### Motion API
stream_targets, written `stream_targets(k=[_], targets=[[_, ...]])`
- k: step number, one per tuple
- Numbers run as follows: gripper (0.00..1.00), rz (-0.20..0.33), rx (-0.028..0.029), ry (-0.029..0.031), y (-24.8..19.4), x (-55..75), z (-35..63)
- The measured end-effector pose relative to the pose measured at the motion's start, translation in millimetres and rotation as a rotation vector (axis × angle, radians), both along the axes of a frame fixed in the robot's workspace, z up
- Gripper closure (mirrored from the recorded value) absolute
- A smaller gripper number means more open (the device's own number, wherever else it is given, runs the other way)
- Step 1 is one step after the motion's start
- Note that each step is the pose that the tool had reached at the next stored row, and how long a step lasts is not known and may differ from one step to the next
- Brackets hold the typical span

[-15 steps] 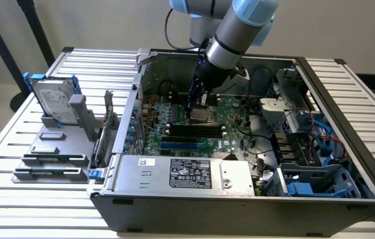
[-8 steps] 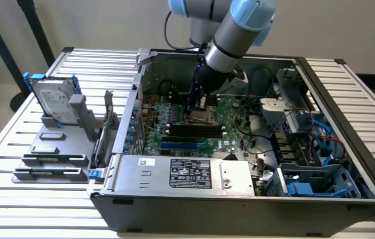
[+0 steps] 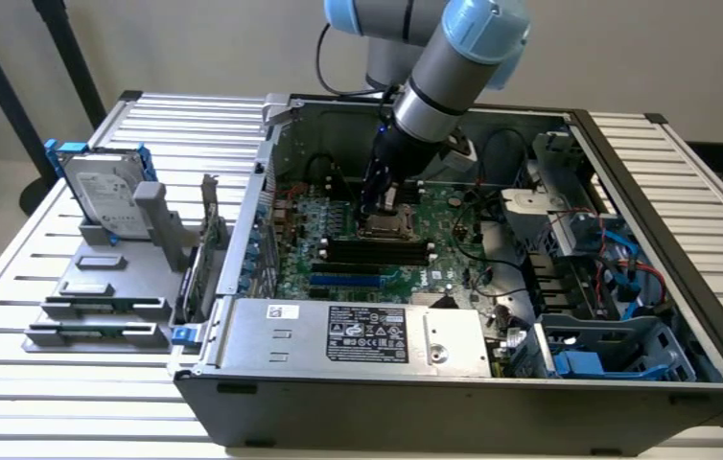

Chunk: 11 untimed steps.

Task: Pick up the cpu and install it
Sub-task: 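Close the cpu cover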

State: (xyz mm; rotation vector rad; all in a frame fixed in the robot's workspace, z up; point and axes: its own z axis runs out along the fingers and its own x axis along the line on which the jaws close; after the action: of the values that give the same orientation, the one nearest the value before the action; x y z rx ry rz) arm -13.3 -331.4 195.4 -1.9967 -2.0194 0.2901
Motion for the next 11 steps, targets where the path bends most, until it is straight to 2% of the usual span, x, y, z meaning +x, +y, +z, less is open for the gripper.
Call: stream_targets(k=[1,7,11], targets=[[0.89,0.0,0.0022,-0.0004,0.0,0.0,0.8],[0.89,-0.001,0.0061,0.0,-1.3,-1.6,11.2],[0.89,-0.001,0.0107,0.0,-3.3,-8.0,17.1]])
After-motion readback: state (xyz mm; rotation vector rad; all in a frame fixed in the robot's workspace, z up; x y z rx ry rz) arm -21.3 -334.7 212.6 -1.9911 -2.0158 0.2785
